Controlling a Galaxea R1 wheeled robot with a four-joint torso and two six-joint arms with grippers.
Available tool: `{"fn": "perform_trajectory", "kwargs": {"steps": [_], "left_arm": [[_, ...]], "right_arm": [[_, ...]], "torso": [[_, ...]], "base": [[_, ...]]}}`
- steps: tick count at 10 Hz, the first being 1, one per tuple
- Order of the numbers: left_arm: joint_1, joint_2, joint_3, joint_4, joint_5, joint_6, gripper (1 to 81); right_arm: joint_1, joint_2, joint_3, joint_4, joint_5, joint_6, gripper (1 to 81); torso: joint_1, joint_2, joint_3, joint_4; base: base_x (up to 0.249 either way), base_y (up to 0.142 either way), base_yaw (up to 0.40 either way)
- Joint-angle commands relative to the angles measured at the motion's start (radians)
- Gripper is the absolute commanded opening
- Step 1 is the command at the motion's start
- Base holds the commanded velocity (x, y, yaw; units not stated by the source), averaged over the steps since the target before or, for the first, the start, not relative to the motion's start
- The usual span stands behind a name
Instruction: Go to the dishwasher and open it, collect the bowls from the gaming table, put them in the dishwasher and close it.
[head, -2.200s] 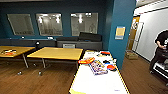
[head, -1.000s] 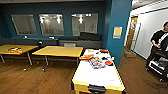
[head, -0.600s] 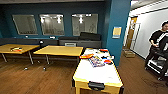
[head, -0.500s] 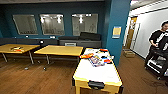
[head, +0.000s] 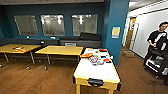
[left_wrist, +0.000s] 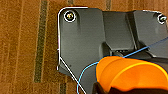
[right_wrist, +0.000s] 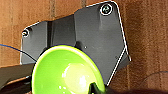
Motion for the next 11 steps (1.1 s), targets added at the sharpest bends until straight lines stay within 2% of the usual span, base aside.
{"fn": "perform_trajectory", "kwargs": {"steps": [1, 11], "left_arm": [[-0.060, -0.006, -0.004, 0.006, 0.048, 0.009, 1.0], [-0.060, -0.006, -0.004, 0.008, 0.048, 0.009, 1.0]], "right_arm": [[0.052, -0.009, -0.002, -0.007, -0.041, -0.001, 1.0], [0.052, -0.004, -0.002, -0.013, -0.043, -0.002, 1.0]], "torso": [[0.002, 0.000, 0.000, 0.000], [0.003, 0.000, 0.000, 0.000]], "base": [[0.000, 0.000, 0.000], [0.000, 0.000, 0.000]]}}
